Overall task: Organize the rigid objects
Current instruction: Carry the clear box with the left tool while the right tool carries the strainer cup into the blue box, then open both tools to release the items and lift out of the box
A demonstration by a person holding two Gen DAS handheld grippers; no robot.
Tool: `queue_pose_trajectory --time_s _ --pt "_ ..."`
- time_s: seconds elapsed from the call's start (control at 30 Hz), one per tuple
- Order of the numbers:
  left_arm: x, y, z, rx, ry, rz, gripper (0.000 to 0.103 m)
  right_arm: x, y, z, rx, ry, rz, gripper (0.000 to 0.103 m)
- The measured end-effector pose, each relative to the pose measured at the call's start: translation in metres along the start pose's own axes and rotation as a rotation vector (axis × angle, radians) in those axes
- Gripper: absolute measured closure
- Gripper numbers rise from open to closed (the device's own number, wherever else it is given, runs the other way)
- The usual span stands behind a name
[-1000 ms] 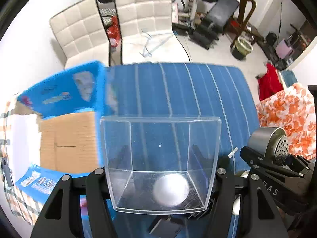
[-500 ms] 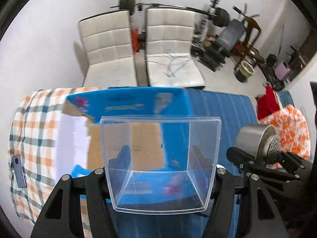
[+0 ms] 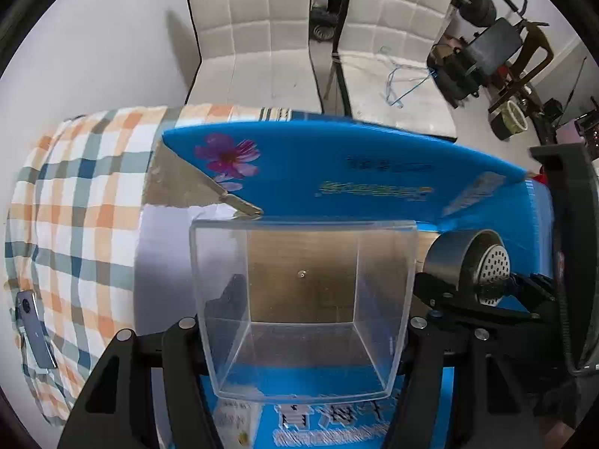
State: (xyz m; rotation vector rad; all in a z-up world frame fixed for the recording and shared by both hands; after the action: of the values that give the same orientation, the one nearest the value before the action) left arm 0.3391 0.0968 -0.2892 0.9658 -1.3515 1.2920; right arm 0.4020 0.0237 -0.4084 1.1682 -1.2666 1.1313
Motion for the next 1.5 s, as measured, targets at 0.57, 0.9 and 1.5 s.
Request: queue_pose_trajectory --time_s 0.57,0.9,1.5 --pt "-0.033 0.008 -0.009 0.024 0.093 -0.092 0.042 -0.009 0.009 0.000 0.045 0.086 -0.080 0.010" --pt "-0.058 -0.004 0.020 0.034 0.247 -0.169 0.042 -0.013 0.023 0.002 0.004 0.019 -0.136 0.010" --pt "-0.040 -0.009 0.032 -0.002 0.254 -0.234 0.001 0.000 -0.003 0.010 -0.090 -0.041 -0.137 0.010"
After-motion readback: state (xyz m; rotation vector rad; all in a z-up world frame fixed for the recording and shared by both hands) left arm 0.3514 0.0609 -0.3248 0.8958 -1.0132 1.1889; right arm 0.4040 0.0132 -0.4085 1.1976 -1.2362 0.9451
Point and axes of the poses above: each gripper's, at about its wrist camera, not at the fingertips, and x roughly against the way its jaws point, z to its right, y to its underside, the point moved 6 cm from there along -x, roughly the way its jaws point, and after that the axes turned 9 degrees about -x, right-handed, at the moved point
